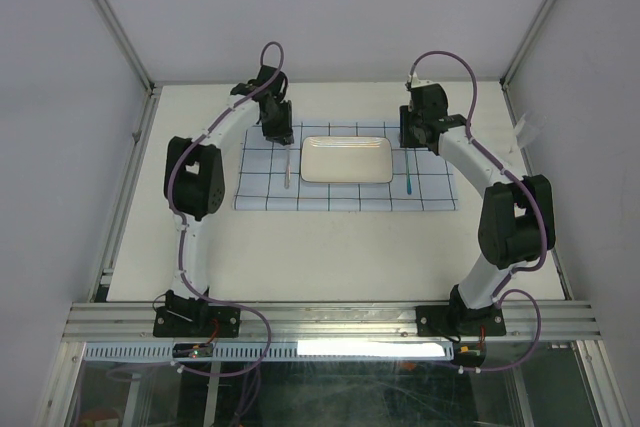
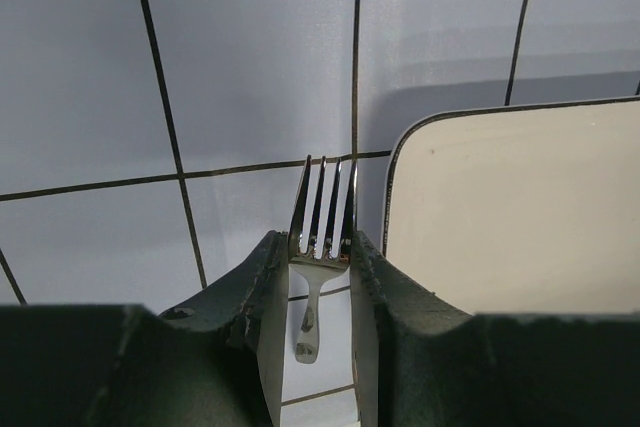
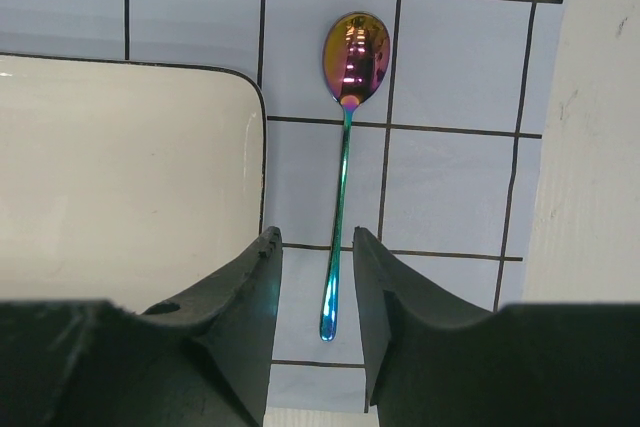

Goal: Set the dinner table for one person
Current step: Place the fork on the napkin, then adjust the spoon with the napkin.

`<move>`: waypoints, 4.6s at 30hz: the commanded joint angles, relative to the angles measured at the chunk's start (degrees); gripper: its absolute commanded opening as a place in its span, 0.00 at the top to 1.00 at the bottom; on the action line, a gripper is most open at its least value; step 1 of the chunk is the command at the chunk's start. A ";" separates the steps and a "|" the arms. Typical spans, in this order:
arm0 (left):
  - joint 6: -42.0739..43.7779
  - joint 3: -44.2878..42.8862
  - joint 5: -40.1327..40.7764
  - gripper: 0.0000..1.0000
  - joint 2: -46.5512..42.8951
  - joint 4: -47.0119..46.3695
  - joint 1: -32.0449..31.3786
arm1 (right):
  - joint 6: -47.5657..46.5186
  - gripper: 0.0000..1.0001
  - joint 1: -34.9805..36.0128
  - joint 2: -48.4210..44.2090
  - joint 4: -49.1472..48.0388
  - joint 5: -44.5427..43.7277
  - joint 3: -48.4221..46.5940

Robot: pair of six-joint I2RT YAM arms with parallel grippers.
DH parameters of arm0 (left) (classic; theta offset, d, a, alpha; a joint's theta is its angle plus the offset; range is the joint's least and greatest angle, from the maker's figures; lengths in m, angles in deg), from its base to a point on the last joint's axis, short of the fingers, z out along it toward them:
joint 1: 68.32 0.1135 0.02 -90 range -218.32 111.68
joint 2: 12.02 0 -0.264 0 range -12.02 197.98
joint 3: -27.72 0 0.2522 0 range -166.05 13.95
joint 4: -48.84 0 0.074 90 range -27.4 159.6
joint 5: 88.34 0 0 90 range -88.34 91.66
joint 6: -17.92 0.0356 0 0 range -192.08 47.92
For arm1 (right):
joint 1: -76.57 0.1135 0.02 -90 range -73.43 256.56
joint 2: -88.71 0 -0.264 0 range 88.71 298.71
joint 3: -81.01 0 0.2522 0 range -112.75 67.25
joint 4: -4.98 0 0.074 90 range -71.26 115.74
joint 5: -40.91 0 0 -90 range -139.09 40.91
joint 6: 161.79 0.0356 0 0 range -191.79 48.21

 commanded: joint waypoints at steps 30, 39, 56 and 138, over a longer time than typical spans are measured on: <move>1.65 -2.02 10.07 0.92 4.20 2.18 0.28 | -0.60 0.63 -0.26 -1.54 -1.30 -1.12 -0.35; 1.06 -5.52 9.36 0.92 6.78 2.17 0.28 | -0.68 0.63 -0.33 -1.41 -1.30 -1.14 -0.24; 1.72 -8.14 10.78 0.90 8.13 2.27 0.28 | -0.89 0.63 -0.36 -1.24 -0.95 -1.20 -0.19; -6.86 59.08 -5.92 0.34 -49.95 -51.55 -0.35 | -6.69 0.40 -6.70 0.70 20.65 -22.35 -33.94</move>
